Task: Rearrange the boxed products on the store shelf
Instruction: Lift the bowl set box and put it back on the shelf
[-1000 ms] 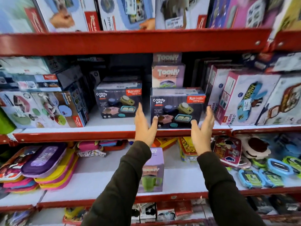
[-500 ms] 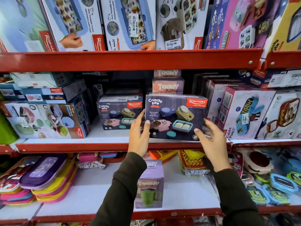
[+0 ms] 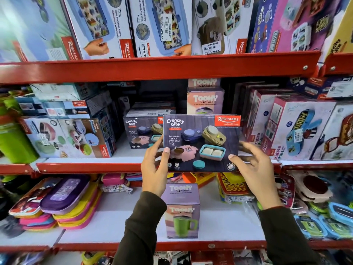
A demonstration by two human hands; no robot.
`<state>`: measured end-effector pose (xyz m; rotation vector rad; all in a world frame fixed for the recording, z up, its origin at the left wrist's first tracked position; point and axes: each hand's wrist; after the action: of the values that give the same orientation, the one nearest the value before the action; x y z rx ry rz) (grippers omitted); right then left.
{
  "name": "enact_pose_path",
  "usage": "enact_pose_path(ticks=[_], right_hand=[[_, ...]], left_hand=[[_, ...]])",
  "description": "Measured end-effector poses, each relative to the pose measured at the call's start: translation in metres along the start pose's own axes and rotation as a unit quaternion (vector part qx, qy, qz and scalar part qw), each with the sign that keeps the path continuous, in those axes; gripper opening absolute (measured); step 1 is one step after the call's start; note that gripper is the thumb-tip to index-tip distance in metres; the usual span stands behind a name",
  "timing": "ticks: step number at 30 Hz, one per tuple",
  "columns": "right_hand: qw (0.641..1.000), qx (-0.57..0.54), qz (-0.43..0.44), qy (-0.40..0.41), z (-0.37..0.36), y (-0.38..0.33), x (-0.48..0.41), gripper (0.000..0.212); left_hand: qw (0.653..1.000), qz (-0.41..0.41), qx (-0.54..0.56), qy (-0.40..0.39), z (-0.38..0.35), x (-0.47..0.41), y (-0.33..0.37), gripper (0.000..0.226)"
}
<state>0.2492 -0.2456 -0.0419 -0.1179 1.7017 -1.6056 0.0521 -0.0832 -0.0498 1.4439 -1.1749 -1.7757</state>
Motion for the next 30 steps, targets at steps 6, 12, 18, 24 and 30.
enact_pose_path(ticks=[6, 12, 18, 24, 30], right_hand=[[1.000, 0.013, -0.015, -0.003, -0.009, 0.000, 0.002, 0.044], [0.998, 0.067, 0.005, -0.011, -0.056, -0.007, -0.006, 0.049], [0.994, 0.091, -0.022, -0.064, -0.124, -0.004, -0.022, 0.048], [0.990, 0.088, -0.051, -0.095, -0.161, -0.001, -0.024, 0.052], [0.986, 0.095, -0.081, -0.113, -0.172, 0.008, -0.021, 0.054]], left_hand=[[1.000, 0.001, 0.002, -0.003, 0.008, 0.000, -0.001, 0.044], [0.999, 0.001, -0.048, 0.009, 0.035, -0.025, -0.011, 0.047], [0.995, 0.042, -0.089, 0.018, 0.071, -0.054, -0.024, 0.054], [0.986, 0.067, -0.153, -0.011, 0.097, -0.071, -0.041, 0.054], [0.976, 0.079, -0.197, -0.039, 0.104, -0.075, -0.052, 0.058]])
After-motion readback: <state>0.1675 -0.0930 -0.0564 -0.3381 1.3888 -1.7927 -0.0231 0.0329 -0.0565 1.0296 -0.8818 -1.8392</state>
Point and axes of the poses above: each hand's wrist, its own x-axis away from the middle knuckle, its own z-axis out of the back of the hand, y = z × x
